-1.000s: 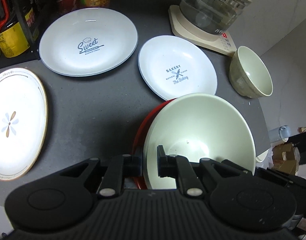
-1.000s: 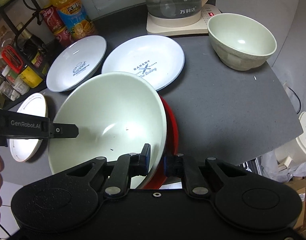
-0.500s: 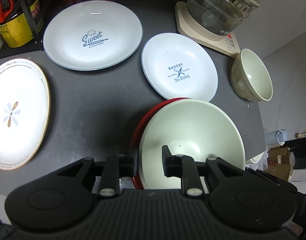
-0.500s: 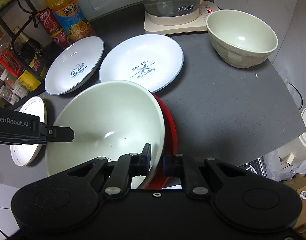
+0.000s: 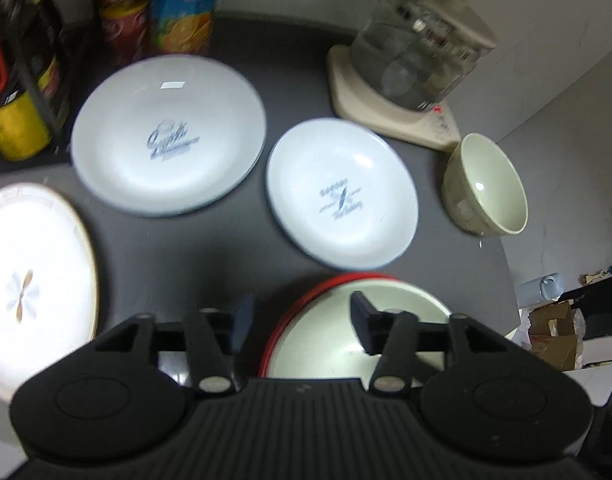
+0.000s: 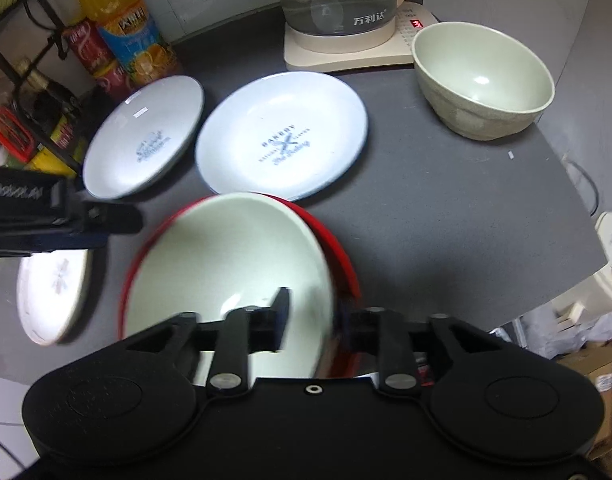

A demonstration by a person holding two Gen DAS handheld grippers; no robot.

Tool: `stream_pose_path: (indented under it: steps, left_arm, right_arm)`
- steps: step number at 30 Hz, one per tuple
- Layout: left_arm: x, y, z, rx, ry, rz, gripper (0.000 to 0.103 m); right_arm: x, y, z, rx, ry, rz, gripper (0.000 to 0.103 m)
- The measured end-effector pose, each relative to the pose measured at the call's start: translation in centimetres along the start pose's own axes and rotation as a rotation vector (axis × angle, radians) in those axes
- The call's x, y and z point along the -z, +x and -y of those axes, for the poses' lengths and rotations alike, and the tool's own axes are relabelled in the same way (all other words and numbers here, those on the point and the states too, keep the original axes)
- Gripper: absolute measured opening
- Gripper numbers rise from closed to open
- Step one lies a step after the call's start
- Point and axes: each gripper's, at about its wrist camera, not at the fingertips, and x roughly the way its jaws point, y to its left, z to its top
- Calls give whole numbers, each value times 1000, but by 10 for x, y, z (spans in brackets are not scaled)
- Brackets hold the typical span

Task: Organize plates and bowls
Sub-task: 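Lower the large green bowl into the red bowl and open the right gripper, then move the right gripper to the small pale green bowl and grasp its rim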

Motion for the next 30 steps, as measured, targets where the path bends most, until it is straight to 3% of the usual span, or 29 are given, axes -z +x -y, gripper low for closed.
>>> stream_pose_path:
  steps: [5,6,14,23,30]
  left_arm:
    - [-16,7,10,18,69,27,64]
    - [-19,9,12,20,80,31,64]
    - [-32,19,32,59,138,20,65]
    - [-38,29,56,72,179,10,66]
    - [-42,43,75,82,188,0,66]
  right_arm:
    - [4,-15,-11,-2,3,65,72]
    - [5,-20,-11,15,5,84,75]
    - [3,-46,12,70,100,183,84]
    - [-4,-45,42,142,175,205,91]
    - [-9,-45,66,135,227,226,94]
